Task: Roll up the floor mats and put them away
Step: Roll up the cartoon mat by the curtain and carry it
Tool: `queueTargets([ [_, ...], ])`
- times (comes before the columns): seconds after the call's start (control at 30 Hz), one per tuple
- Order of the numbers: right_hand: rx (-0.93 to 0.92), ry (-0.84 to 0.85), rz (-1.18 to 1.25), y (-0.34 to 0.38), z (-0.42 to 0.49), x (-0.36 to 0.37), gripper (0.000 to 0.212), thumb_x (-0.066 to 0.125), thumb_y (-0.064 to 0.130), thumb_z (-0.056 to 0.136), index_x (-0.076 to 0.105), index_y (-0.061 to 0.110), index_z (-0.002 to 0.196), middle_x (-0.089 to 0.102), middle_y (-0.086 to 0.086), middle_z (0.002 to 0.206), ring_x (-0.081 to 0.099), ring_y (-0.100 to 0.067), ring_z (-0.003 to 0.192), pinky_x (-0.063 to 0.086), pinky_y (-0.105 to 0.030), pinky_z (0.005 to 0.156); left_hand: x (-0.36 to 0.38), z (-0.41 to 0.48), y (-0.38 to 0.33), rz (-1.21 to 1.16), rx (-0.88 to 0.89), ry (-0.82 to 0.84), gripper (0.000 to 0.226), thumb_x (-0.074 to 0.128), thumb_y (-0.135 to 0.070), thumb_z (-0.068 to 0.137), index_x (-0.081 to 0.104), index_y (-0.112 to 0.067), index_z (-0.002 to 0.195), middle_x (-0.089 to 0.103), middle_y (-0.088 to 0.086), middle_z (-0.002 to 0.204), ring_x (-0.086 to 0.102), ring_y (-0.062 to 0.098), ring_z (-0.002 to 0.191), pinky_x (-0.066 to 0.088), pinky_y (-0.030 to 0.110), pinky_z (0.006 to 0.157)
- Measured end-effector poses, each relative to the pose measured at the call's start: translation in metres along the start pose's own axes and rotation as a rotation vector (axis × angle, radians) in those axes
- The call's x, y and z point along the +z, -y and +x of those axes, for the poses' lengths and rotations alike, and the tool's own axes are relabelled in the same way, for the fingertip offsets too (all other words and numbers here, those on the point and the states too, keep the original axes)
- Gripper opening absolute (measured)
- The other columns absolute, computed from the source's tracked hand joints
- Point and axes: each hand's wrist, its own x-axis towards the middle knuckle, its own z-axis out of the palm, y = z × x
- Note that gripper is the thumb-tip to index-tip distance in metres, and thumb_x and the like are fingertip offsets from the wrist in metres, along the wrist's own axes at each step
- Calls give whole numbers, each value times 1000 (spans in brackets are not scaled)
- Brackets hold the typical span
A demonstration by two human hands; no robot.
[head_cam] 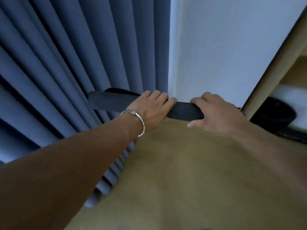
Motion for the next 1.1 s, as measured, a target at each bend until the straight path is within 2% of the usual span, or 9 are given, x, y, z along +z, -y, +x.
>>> queueTargets([
  [0.07, -12, -74, -32, 6, -8, -94, 60, 59, 57, 84, 41, 29, 133, 42, 3, 120, 41, -18, 113, 40, -34, 80, -90, 15, 36, 47, -17, -9, 51, 35, -43, 98, 24, -17, 140, 43, 4, 126, 44, 23, 112, 35, 35, 90],
  [0.2, -13, -271, -127, 32, -52, -262, 57, 60, 58, 83, 44, 31, 130, 43, 5, 114, 43, -17, 109, 39, -33, 73, -260, 16, 91, 179, -42, -181, 51, 35, -46, 97, 24, -20, 139, 44, 1, 125, 46, 21, 112, 36, 32, 88],
  [0.37, 3, -503, -206, 73, -146, -390, 54, 62, 57, 81, 48, 31, 127, 44, 4, 110, 45, -17, 105, 35, -31, 69, -412, -24, 91, 206, -113, -388, 51, 43, -45, 95, 27, -23, 139, 45, -1, 124, 47, 19, 111, 37, 33, 90],
  [0.57, 23, -561, -323, 106, -249, -430, 47, 64, 51, 83, 52, 28, 122, 47, 3, 109, 46, -18, 103, 35, -31, 70, -493, -76, 37, 151, -190, -421, 54, 53, -45, 90, 29, -27, 135, 46, -6, 122, 49, 16, 110, 42, 32, 89],
  [0.7, 46, -618, -347, 118, -295, -448, 45, 64, 49, 83, 52, 26, 120, 48, 2, 109, 47, -19, 102, 37, -32, 70, -540, -93, 16, 79, -205, -385, 45, 59, -40, 87, 37, -31, 125, 50, -8, 113, 52, 16, 106, 43, 32, 75],
  [0.77, 59, -628, -344, 120, -310, -457, 46, 64, 49, 83, 52, 26, 121, 48, 2, 109, 47, -19, 103, 38, -32, 71, -563, -96, 10, 58, -223, -360, 41, 60, -38, 86, 40, -33, 121, 51, -9, 108, 54, 16, 101, 38, 31, 66],
  [0.93, 111, -646, -356, 114, -324, -465, 49, 64, 49, 84, 51, 25, 124, 49, 1, 109, 47, -20, 101, 39, -33, 70, -580, -90, -8, 33, -285, -396, 32, 56, -26, 85, 46, -32, 115, 51, -8, 94, 54, 18, 82, 36, 30, 61],
  [1.0, 114, -653, -366, 108, -323, -457, 50, 63, 49, 84, 50, 25, 126, 49, 1, 111, 48, -20, 102, 39, -34, 74, -574, -84, -18, -10, -319, -388, 31, 55, -22, 83, 48, -31, 112, 52, -6, 92, 53, 19, 77, 36, 30, 59],
  [1.1, 93, -611, -356, 98, -320, -438, 56, 60, 52, 85, 46, 25, 132, 49, 0, 121, 46, -21, 109, 36, -36, 92, -555, -75, -31, -86, -351, -318, 30, 56, -23, 81, 49, -30, 110, 52, -7, 86, 54, 20, 74, 36, 29, 58],
])
